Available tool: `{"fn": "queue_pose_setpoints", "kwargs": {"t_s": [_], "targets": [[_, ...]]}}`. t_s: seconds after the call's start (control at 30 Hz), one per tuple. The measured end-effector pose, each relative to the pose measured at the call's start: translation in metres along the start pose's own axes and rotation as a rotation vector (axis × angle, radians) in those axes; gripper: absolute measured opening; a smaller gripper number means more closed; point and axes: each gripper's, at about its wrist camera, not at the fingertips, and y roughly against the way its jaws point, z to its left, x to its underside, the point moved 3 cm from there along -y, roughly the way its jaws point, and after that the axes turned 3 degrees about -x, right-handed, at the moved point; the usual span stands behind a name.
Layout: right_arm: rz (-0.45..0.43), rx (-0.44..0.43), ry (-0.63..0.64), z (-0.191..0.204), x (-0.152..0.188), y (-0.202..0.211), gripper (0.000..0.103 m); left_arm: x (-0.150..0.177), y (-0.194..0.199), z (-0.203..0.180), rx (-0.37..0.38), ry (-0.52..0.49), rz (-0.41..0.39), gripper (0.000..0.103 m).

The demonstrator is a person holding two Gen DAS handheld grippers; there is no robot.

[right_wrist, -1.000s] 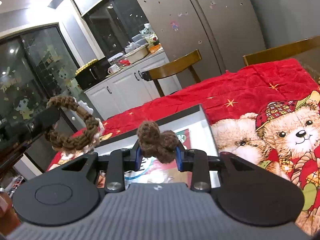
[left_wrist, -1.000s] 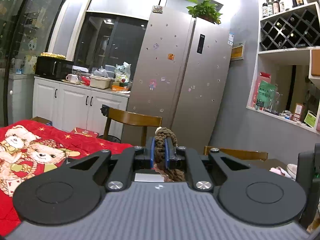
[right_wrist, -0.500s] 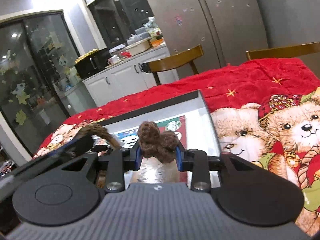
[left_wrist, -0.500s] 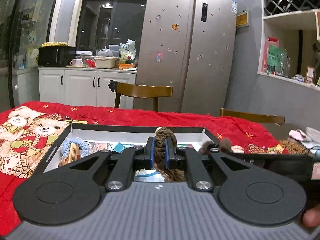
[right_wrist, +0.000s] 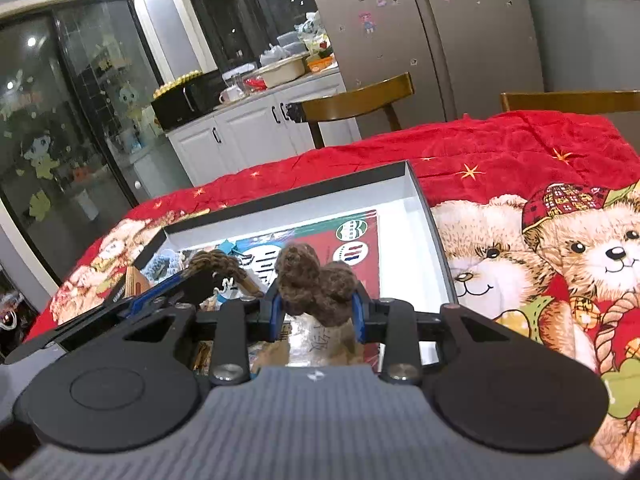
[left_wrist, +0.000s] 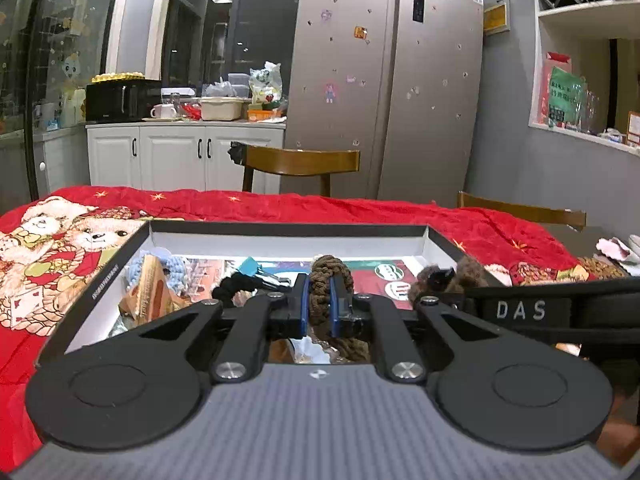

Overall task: Organize objects
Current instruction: 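Lower the crochet ring into the box and open the left tool while the right tool releases its piece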

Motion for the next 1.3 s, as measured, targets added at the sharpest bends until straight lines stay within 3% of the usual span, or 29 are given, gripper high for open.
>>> {"fn": "queue_pose_setpoints", "kwargs": {"t_s": [0.3,0.67,1.0,1.07,1.17,1.23,1.3], "targets": [[0.038,0.042,0.041,0.003,0.004,-0.004,0.037,0.007,-0.008,0.000,0.002,0.002,0.041,0.013],[0.054,0.023,0.015,-0.001,0.001,-0.005,0.039,0.011,-0.014,0.002,0.010,0.015,0.087,0.013],[0.063,0.001,-0.019,0.000,-0.003,0.000,0.045,0.002,-0.020,0.009,0.063,0.054,0.153,0.014],[0.061,-0.007,-0.029,0.001,-0.004,0.003,0.051,-0.001,-0.018,0.010,0.071,0.056,0.155,0.014],[0.063,-0.029,-0.050,0.000,-0.007,0.006,0.055,-0.006,-0.016,0.013,0.071,0.063,0.155,0.020],[0.050,-0.033,-0.053,0.000,-0.009,0.009,0.063,-0.009,-0.016,0.016,0.071,0.070,0.162,0.028],[0.037,-0.038,-0.046,0.002,-0.010,0.012,0.063,-0.012,-0.014,0.019,0.080,0.072,0.168,0.034]]}}
